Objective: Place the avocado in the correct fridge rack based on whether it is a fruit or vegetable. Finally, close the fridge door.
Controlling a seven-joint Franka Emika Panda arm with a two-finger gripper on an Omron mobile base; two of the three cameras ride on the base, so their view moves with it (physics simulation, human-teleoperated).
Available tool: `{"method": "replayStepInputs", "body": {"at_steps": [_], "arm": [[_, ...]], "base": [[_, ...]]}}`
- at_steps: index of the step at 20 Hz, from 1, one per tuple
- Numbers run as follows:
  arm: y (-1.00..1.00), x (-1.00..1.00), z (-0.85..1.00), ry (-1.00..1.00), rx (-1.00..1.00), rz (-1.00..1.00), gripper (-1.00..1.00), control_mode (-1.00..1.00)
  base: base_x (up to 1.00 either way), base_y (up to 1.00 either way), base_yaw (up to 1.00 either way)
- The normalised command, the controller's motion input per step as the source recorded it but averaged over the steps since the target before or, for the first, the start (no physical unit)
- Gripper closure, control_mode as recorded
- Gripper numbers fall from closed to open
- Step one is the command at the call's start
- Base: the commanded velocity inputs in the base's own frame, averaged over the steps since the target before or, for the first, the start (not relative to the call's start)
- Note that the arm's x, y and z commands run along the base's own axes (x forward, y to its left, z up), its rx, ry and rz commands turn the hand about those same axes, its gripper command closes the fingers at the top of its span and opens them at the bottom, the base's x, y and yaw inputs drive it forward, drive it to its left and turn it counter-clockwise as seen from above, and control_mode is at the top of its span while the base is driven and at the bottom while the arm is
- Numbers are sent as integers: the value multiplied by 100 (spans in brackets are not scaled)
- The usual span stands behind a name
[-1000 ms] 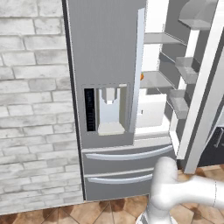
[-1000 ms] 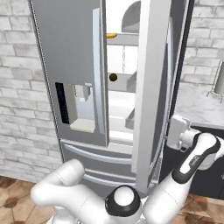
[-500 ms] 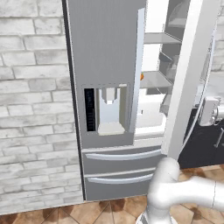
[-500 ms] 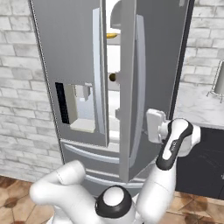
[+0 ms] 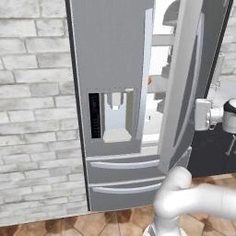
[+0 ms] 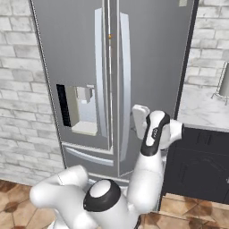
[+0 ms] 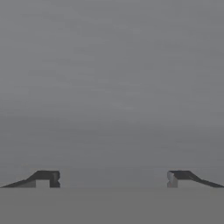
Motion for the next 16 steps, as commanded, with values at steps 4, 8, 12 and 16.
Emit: {"method": "replayStepInputs", "body": {"at_steps": [4,8,12,16], "arm": [[72,16,19,0,-9,-18,-100,-100],[54,24,31,0,-9,-22,-100,-100],[41,26,29,0,-10,-29,-100,-100],[53,31,22,0,-9,-34,-100,-100]], "base": [[0,0,0],[0,0,0],[0,0,0],[0,0,0]]}}
